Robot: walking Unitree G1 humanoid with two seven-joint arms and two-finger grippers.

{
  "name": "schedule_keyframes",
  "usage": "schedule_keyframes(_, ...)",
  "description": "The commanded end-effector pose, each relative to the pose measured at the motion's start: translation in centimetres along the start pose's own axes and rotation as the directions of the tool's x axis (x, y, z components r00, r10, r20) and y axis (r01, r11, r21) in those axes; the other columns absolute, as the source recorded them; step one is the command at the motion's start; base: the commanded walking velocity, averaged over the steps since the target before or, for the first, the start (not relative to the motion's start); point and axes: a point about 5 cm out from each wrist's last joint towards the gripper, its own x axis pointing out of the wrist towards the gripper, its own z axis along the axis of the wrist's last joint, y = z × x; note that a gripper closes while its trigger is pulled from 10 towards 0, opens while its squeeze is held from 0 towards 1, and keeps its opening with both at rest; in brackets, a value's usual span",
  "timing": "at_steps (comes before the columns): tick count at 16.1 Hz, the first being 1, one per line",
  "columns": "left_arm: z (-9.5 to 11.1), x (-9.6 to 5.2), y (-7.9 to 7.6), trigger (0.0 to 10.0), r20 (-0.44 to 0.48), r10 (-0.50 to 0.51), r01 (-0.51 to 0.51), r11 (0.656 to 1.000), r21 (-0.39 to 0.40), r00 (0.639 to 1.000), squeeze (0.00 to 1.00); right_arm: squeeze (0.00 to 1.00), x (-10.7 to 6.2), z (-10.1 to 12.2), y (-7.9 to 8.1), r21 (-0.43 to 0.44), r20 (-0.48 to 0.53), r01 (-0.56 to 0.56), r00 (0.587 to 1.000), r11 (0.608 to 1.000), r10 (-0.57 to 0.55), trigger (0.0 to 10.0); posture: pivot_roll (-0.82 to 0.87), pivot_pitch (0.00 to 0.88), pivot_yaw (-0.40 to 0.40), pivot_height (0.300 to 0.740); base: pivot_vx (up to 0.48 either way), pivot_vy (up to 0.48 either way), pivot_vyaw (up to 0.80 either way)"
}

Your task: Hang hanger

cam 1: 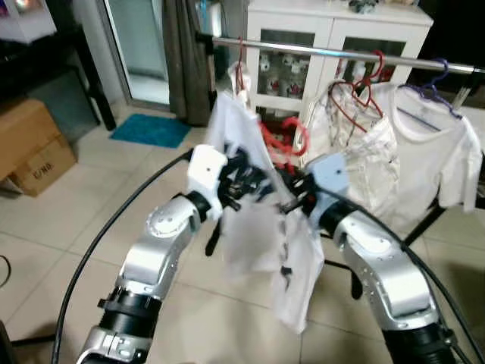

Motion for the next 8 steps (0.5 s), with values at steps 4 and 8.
schedule_keyframes(4,0.7,0.5,0.6,10.0,0.032,0.032,-0.032,0.999,-0.015,0.999,0.00,0.00,0.0,1.7,0.9,-0.017,0.088,-0.098,0.991,0.995,0.099,0.0,-0.08,0.000,-0.007,0.740,0.000,0.000,0.00)
schedule_keyframes(8,0.4,0.6,-0.3,2.7,0.039,-0.035,0.035,0.999,-0.014,0.999,0.00,0.00,-0.1,1.8,1.4,-0.024,0.095,-0.156,0.983,0.987,0.158,0.0,-0.07,0.000,-0.016,0.740,0.000,0.000,0.00)
